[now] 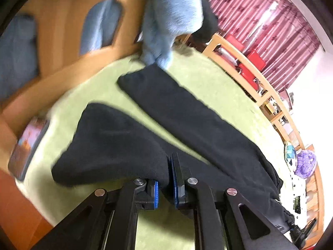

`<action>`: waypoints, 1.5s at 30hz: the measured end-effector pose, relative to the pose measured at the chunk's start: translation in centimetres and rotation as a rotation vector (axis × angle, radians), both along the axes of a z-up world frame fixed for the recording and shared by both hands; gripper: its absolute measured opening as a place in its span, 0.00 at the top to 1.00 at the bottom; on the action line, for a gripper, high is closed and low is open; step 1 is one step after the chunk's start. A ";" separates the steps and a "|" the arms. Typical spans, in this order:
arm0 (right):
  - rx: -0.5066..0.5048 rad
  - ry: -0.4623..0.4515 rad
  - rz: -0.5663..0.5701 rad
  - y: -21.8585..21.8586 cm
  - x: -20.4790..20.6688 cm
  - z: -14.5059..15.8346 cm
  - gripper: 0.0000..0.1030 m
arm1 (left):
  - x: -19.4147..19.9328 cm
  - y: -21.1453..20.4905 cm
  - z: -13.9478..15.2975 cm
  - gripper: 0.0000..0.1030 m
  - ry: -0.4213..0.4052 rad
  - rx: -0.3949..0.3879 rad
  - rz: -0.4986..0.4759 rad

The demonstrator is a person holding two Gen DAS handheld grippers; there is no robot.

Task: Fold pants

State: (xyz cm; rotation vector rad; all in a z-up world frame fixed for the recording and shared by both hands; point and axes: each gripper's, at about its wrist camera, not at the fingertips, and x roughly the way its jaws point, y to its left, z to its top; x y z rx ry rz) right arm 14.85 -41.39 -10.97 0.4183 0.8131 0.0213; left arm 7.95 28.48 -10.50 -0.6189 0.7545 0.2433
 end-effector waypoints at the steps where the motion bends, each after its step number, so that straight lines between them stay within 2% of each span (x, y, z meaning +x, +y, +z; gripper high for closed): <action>1: -0.005 -0.009 0.009 0.2 0.6 0.7 0.82 | 0.8 -0.1 0.6 0.90 -0.011 0.009 -0.002; 4: -0.018 -0.039 0.033 0.6 3.0 2.8 0.83 | 3.7 -0.3 2.3 0.90 -0.048 0.025 -0.012; 8: -0.047 -0.084 0.042 1.0 8.4 5.4 0.83 | 8.6 -1.0 4.9 0.90 -0.091 0.097 -0.012; 11: -0.049 -0.111 0.030 0.9 12.6 6.6 0.83 | 12.8 -1.1 6.8 0.90 -0.138 0.119 -0.012; 14: -0.034 -0.123 0.009 0.8 17.5 6.8 0.83 | 17.5 -1.5 8.1 0.90 -0.175 0.151 0.004; 17: -0.030 -0.117 -0.028 1.0 22.0 5.7 0.82 | 22.1 -2.1 7.9 0.90 -0.199 0.165 0.015; 19: -0.026 -0.083 -0.040 1.3 24.1 3.9 0.72 | 24.7 -2.6 6.5 0.84 -0.171 0.173 0.011; 21: -0.034 -0.039 -0.037 1.8 25.5 1.5 0.39 | 26.9 -3.6 4.2 0.60 -0.065 0.189 -0.005; 23: -0.055 -0.019 -0.022 2.4 25.4 -0.4 0.36 | 27.6 -4.6 2.4 0.49 0.000 0.206 -0.021; 26: -0.089 0.024 0.020 3.2 23.8 -2.2 0.36 | 26.0 -5.9 1.1 0.32 0.010 0.210 -0.056; 28: -0.119 0.039 0.040 3.5 22.0 -2.8 0.36 | 24.2 -6.4 0.7 0.30 0.020 0.227 -0.066; 30: -0.156 0.055 0.052 3.3 19.4 -3.5 0.35 | 21.6 -6.9 0.1 0.21 0.030 0.233 -0.081; 31: -0.168 0.062 0.050 3.0 18.2 -3.9 0.34 | 20.7 -7.0 -0.3 0.19 0.042 0.234 -0.085; 33: -0.178 0.078 0.041 2.1 16.2 -4.7 0.23 | 18.6 -7.3 -1.9 0.19 0.067 0.209 -0.103; 36: -0.178 0.123 0.009 0.4 13.8 -6.8 0.21 | 16.9 -8.2 -5.3 0.19 0.125 0.138 -0.147; 38: -0.148 0.177 -0.031 -0.9 12.7 -8.2 0.21 | 16.0 -8.7 -7.8 0.19 0.174 0.066 -0.144; 41: -0.007 0.168 -0.071 -3.2 11.5 -9.5 0.21 | 15.7 -8.8 -10.2 0.19 0.167 -0.055 -0.142; 45: 0.134 0.143 -0.095 -5.1 12.8 -10.2 0.21 | 18.0 -8.9 -11.9 0.19 0.165 -0.097 -0.112</action>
